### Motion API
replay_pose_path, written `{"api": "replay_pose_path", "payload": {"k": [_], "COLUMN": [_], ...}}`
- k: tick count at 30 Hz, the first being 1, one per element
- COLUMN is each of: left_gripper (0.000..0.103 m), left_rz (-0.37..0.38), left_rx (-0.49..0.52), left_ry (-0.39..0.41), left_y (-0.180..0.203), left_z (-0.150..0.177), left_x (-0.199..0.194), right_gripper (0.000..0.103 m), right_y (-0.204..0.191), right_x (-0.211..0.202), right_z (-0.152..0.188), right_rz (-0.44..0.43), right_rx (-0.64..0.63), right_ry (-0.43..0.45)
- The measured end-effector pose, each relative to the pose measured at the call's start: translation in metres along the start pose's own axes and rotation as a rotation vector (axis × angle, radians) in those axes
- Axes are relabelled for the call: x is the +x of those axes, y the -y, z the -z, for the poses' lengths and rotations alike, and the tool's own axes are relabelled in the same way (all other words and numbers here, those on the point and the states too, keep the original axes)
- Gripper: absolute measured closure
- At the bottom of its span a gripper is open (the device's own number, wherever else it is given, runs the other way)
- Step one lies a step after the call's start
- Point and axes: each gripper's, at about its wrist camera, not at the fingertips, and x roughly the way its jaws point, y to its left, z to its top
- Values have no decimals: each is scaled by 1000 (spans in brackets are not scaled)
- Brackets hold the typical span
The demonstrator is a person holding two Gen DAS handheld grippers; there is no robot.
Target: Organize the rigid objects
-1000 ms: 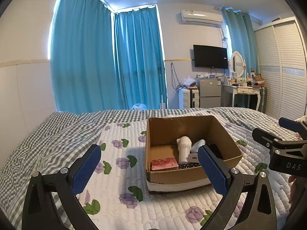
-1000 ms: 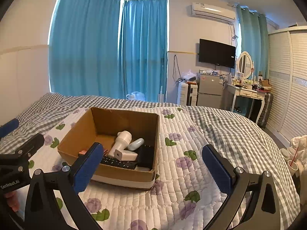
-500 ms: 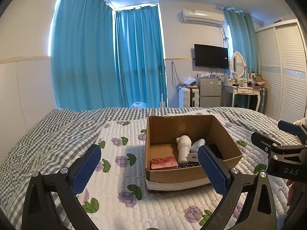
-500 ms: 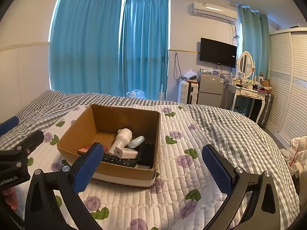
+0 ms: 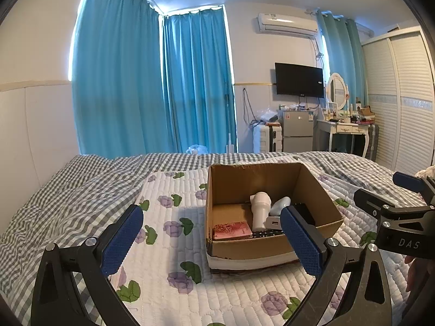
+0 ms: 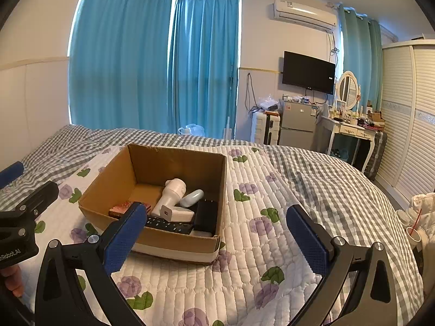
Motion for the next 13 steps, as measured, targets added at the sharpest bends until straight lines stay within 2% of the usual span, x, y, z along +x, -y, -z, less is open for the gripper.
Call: {"api": "replay_pose_path", "payload": {"k": [13], "left_gripper": [0], "left_rz": [-2], "left_rx": [1], "left_ry": [-12], "left_y": [1], "left_z": [1], "left_x": [1], "right_gripper": [0], "right_y": [0], "right_x": [3], "right_z": [3], "right_rz": [3], "right_rx": [2], "right_ry": [-13]}}
